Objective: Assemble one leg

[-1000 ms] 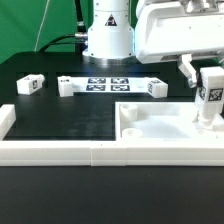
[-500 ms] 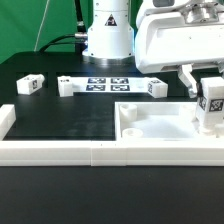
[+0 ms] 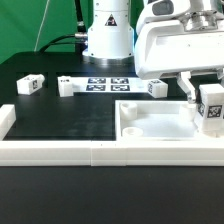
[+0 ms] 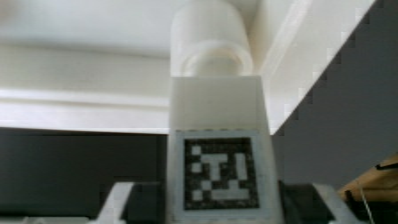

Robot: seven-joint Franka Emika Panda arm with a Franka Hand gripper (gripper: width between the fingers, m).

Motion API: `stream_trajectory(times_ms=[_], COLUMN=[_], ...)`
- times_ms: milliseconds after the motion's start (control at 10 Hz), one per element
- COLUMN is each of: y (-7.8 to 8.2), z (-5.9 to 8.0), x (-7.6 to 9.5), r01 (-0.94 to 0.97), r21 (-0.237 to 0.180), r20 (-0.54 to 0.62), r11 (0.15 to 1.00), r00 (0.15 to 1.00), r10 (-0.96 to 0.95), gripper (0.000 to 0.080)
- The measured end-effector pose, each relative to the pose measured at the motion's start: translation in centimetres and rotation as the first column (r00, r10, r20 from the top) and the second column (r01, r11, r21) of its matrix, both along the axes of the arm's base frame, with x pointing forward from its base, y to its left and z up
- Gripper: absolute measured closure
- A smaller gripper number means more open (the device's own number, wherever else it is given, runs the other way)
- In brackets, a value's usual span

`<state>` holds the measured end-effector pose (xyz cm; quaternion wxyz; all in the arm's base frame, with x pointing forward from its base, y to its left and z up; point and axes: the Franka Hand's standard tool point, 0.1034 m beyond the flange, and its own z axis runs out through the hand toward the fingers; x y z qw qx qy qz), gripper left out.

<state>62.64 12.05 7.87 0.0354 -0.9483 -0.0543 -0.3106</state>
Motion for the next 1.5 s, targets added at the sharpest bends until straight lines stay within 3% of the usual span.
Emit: stream_trajectory(times_ms=[100, 200, 300, 400, 500, 1000, 1300, 1500], y=[0.0, 0.0, 0.0, 0.0, 0.0, 0.0, 0.0, 0.2], z=[0.0, -0.3, -0.3, -0.3, -0.3, -0.2, 1.9, 1.4], x=[0.0, -0.1, -0.1, -0.1, -0.1, -0.2, 0.0, -0.2], r01=[-0.001, -0.003, -0.003, -0.003, -0.003, -0.001, -0.002, -0.008], r21=[-0.001, -0.001, -0.001, -0.001, -0.001, 0.001, 0.005, 0.006], r20=[-0.009, -0.023, -0.023, -0.024, -0.024, -0.026, -0.024, -0.065], r11=[1.0, 1.0, 1.0, 1.0, 1.0, 1.0, 1.0, 1.0], r00=[1.0, 1.0, 1.0, 1.0, 1.0, 1.0, 1.0, 0.998], r10=[0.001, 0.003, 0.003, 0.003, 0.003, 0.001, 0.002, 0.009], gripper=[0.0508, 0.0432, 0.0295, 0.0295, 0.018, 0.0151, 0.0151, 0.0151])
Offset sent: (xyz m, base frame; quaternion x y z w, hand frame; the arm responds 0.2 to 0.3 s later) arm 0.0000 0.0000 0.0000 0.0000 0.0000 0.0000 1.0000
